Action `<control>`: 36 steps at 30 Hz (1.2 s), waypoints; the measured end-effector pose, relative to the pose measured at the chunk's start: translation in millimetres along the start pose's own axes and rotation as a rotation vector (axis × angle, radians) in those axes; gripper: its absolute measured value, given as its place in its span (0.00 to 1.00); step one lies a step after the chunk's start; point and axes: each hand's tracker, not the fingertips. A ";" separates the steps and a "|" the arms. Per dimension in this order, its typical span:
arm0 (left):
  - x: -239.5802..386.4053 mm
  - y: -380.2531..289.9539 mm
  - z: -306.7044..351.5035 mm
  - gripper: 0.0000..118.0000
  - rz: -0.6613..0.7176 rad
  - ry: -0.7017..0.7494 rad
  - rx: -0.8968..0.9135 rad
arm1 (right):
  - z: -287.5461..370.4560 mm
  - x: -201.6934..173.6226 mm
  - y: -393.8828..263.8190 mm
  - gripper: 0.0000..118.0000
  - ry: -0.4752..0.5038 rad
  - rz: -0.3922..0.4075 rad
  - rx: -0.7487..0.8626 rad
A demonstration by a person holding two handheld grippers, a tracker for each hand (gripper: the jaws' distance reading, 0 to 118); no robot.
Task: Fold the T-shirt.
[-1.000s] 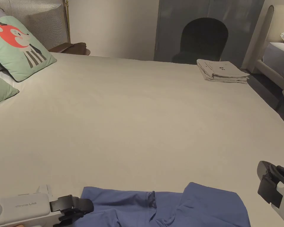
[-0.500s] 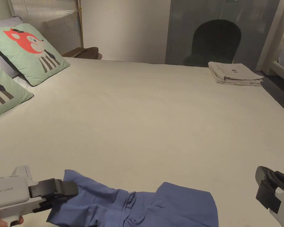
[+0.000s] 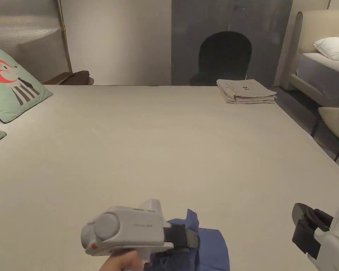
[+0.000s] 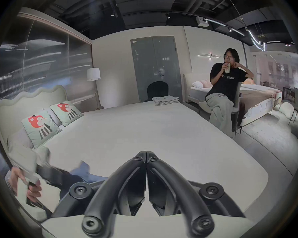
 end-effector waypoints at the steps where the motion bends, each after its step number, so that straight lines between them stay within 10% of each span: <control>1: 3.2 -4.6 -15.9 0.05 -0.017 0.026 -0.037 | 2.7 4.0 -0.3 0.00 -0.007 -0.005 0.003; 5: 8.5 -17.5 -50.8 0.15 0.016 0.074 -0.011 | 9.9 16.6 -1.1 0.00 -0.035 -0.024 0.010; 10: 22.8 -18.9 -17.4 0.89 0.073 -0.143 0.063 | 13.4 29.5 -3.6 0.00 -0.051 -0.036 0.011; 13: 32.4 -24.8 8.3 0.83 -0.126 -0.001 0.213 | 12.1 26.0 -3.6 0.00 -0.049 -0.044 0.010; 15: 32.5 -32.9 10.2 0.46 -0.274 0.167 0.304 | 11.6 25.7 -5.2 0.00 -0.047 -0.048 0.009; 16: 34.5 -39.0 6.8 0.09 -0.342 0.271 0.327 | 9.9 25.6 -5.6 0.00 -0.044 -0.049 0.006; 17: 35.7 -45.4 -1.3 0.01 -0.385 0.378 0.331 | 8.9 25.3 -6.3 0.00 -0.041 -0.051 0.002; 36: 85.6 -91.2 -112.6 0.00 -0.483 0.371 0.265 | 18.9 36.7 -11.7 0.00 -0.073 -0.065 -0.011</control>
